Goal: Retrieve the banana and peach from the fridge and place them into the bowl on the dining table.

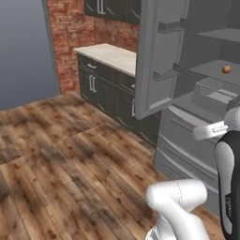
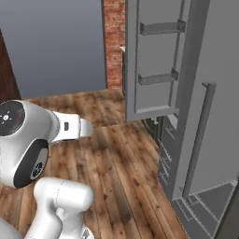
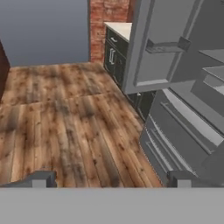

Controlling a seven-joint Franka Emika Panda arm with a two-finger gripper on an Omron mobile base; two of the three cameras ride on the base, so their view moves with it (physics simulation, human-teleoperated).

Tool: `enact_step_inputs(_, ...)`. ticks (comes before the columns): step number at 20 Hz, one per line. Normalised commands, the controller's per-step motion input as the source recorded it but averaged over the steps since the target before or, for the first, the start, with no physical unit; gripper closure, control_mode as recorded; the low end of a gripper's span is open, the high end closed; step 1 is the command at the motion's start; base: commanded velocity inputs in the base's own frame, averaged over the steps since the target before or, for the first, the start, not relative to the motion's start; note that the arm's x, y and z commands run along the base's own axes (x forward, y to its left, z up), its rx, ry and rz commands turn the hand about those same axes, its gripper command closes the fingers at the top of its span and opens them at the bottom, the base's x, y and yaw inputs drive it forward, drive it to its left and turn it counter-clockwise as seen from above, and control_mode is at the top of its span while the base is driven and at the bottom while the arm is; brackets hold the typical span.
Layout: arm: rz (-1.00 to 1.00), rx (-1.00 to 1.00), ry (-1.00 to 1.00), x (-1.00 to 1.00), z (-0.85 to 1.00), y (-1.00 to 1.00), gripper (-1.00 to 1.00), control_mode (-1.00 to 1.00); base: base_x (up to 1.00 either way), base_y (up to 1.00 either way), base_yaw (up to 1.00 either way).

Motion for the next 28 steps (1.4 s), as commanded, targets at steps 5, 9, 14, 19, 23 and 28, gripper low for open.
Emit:
enact_step_inputs(5,0.0,0.0,0.0,0.0,0.0,0.0,-1.0,1.0,0.9,0.18,-0.45)
enact_step_inputs(9,0.0,0.0,0.0,0.0,0.0,0.0,-1.0,1.0,0.78,0.32,-0.47)
enact_step_inputs(14,0.0,0.0,0.0,0.0,0.0,0.0,-1.0,1.0,0.1,0.04,-0.42)
enact_step_inputs(19,0.0,0.0,0.0,0.0,0.0,0.0,-1.0,1.0,0.03,0.02,-0.43)
enact_step_inputs(23,0.0,0.0,0.0,0.0,0.0,0.0,-1.0,1.0,0.49,0.43,-0.45)
enact_step_inputs(28,0.0,0.0,0.0,0.0,0.0,0.0,-1.0,1.0,0.54,0.51,-0.43)
